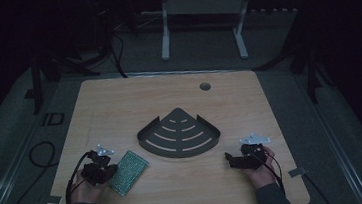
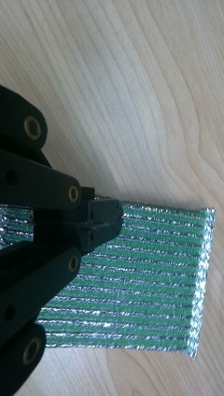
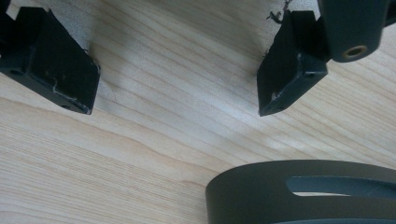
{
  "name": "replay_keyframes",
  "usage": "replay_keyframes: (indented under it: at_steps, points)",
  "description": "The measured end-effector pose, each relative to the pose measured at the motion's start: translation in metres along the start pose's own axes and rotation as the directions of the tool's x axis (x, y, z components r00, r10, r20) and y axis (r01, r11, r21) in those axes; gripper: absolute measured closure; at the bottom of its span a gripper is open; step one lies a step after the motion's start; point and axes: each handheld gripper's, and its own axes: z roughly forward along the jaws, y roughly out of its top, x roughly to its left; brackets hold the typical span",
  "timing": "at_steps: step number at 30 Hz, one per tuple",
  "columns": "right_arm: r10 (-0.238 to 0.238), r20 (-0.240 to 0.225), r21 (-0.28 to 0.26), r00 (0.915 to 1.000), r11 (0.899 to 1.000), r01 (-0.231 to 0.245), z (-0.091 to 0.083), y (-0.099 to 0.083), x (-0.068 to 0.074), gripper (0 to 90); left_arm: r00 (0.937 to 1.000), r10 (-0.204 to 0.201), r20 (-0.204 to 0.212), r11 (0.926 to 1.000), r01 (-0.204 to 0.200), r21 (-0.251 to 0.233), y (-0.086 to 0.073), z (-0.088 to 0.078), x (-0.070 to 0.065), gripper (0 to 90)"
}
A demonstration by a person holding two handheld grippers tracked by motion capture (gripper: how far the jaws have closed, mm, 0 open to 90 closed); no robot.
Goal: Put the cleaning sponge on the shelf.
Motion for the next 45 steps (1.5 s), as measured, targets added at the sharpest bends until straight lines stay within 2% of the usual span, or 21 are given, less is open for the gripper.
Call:
replay_keyframes:
  at_steps: [3,6,9,15,18,26,27,30,31,36,45]
  points:
    - [0.000,0.000,0.000,1.0000,1.000,0.000,0.000,0.000,0.000,12.9,0.9999,0.013,0.005,0.9999,-0.013,0.001,0.003,-0.002,0.003,90.0]
    - [0.000,0.000,0.000,1.0000,1.000,0.000,0.000,0.000,0.000,12.9,0.9983,0.030,0.049,0.9991,-0.028,-0.032,0.010,-0.010,0.008,90.0]
    - [0.000,0.000,0.000,1.0000,1.000,0.000,0.000,0.000,0.000,12.9,0.9960,0.044,0.078,0.9984,-0.041,-0.040,0.018,-0.015,0.012,86.5]
    - [0.000,0.000,0.000,1.0000,1.000,0.000,0.000,0.000,0.000,12.9,0.9876,0.085,0.132,0.9960,-0.088,0.016,0.034,-0.013,0.017,80.8]
    - [0.000,0.000,-0.001,1.0000,1.000,0.000,0.000,0.000,0.000,12.9,0.9815,0.109,0.157,0.9907,-0.120,0.064,0.039,-0.006,0.019,79.1]
    - [0.000,0.000,0.000,1.0000,1.000,0.000,0.000,0.000,0.000,12.9,0.9760,0.111,0.188,0.9833,-0.135,0.122,0.045,0.005,0.024,77.7]
    - [0.000,0.000,-0.001,1.0000,1.000,0.000,0.000,0.000,0.000,12.9,0.9749,0.114,0.191,0.9791,-0.143,0.145,0.047,0.007,0.025,77.3]
    - [0.000,0.000,0.000,1.0000,1.000,0.000,0.000,0.000,0.000,12.9,0.9754,0.103,0.195,0.9772,-0.136,0.163,0.049,0.008,0.028,77.4]
    - [0.000,0.000,-0.001,1.0000,1.000,0.000,0.000,0.000,0.000,12.9,0.9737,0.102,0.203,0.9758,-0.138,0.170,0.050,0.009,0.029,77.4]
    - [0.000,0.000,-0.001,1.0000,1.000,0.000,0.000,0.000,0.000,12.9,0.9709,0.104,0.216,0.9702,-0.147,0.193,0.051,0.011,0.030,77.3]
    - [0.000,0.000,-0.001,1.0000,1.000,0.000,0.000,0.000,0.000,12.9,0.9676,0.090,0.236,0.9652,-0.144,0.219,0.054,0.017,0.034,77.7]
